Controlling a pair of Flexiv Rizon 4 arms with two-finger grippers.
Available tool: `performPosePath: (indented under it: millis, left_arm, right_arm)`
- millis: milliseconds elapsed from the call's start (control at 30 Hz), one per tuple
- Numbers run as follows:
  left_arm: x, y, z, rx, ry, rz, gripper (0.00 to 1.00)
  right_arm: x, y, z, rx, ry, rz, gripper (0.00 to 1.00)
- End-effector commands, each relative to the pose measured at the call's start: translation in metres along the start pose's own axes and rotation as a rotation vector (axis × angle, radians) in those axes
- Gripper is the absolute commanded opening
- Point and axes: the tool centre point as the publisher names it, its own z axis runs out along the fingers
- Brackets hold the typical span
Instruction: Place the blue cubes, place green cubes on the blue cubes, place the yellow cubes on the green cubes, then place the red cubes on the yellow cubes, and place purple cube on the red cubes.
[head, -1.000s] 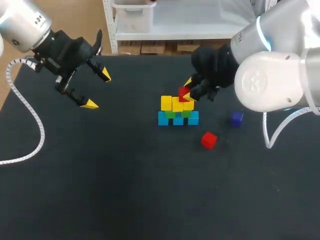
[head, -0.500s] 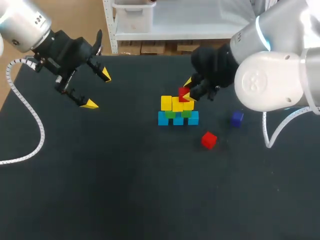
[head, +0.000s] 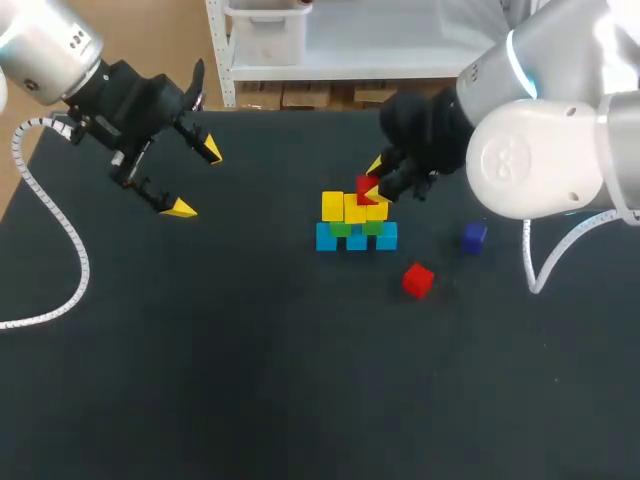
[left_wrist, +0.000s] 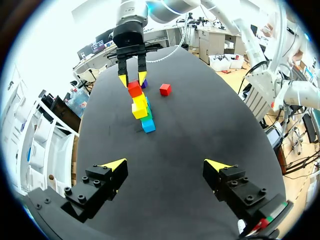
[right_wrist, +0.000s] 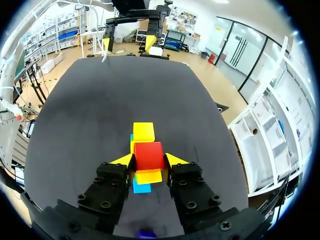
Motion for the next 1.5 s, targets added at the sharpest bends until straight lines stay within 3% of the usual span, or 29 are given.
performPosePath:
  millis: [33,200,567,1033,1200,1500]
  left_arm:
    - [0.0009,0.0018,0.0003,0.003,-0.001,0.002,1.0]
    - [0.0009,0.0018,0.0003,0.003,-0.001,0.002,1.0]
    - [0.0009,0.0018,0.0003,0.003,-0.001,0.002,1.0]
    - [0.0009,0.0018,0.0003,0.003,-0.001,0.002,1.0]
    - [0.0009,0.0018,0.0003,0.003,-0.001,0.002,1.0]
    - [0.0009,0.0018,0.0003,0.003,-0.001,0.002,1.0]
  right_arm:
    - [-0.0003,-0.0016,0.0002,-0.001,0.0,0.0,0.02]
    - [-0.0001,-0.002,0.0,0.0,0.001,0.001,0.05]
    - [0.0005,-0.0021,0.0005,-0.004,0.004,0.002,0.25]
    - [0.0004,-0.0022,0.0017,-0.007,0.006,0.003,0.32]
    - [0.0008,-0.0026,0.0022,-0.008,0.006,0.004,0.42]
    - [0.0009,-0.003,0.0027,-0.009,0.006,0.004,0.49]
